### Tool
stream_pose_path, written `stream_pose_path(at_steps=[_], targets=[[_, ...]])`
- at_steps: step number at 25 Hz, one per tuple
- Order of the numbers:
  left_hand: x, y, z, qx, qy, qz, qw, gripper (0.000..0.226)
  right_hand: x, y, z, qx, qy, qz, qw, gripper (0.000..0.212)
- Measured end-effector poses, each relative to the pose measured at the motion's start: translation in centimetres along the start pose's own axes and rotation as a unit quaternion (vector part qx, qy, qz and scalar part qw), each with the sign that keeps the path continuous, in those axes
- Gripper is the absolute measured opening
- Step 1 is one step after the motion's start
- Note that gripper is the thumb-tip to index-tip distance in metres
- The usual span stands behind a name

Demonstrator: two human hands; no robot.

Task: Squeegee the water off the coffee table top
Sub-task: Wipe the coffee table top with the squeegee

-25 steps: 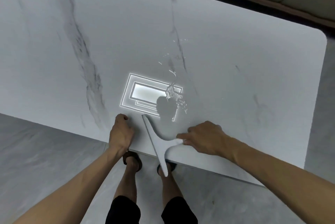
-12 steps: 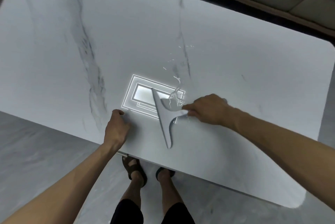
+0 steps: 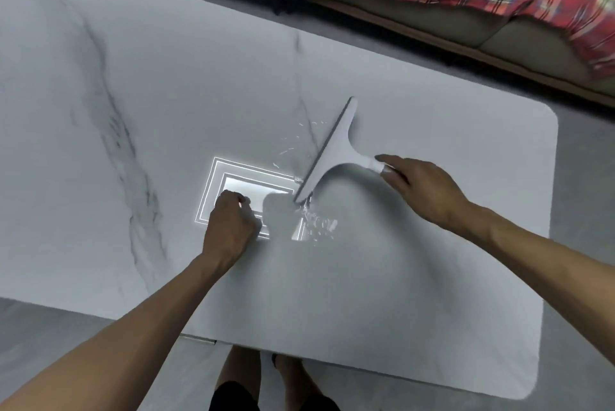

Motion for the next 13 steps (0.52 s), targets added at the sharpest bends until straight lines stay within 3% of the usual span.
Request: stream_pose_path(at_steps=[3,7,10,13], targets=[[-2.4,3.6,-0.4,-0.012,0.036,0.054,0.998,0.006,1.7,7.5,-1.9,-0.055,0.128,0.093,0.986,0.040],[-2.7,7.2,1.7,0.082,0.171,0.133,0.973,0.041,4.1,17.6,-1.9,-0.086,0.247,0.207,0.943,0.044],[-2.0,8.4,2.2,0.126,0.183,0.099,0.970,0.047,6.2,21.0,-1.6,-0.092,0.169,0.218,0.957,0.045],[-2.6,8.8,2.8,0.156,0.204,0.100,0.961,0.048,6.9,18.9,0.0,-0.072,0.067,0.179,0.979,0.050]])
Point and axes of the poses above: each hand's wrist, its own y-axis towards the middle knuckle, its own z-axis out of the palm, x = y × z, the point moved 10 cm from there along y, towards the middle knuckle, and after that the axes turned 4 degrees about -x, right-handed, at the moved point
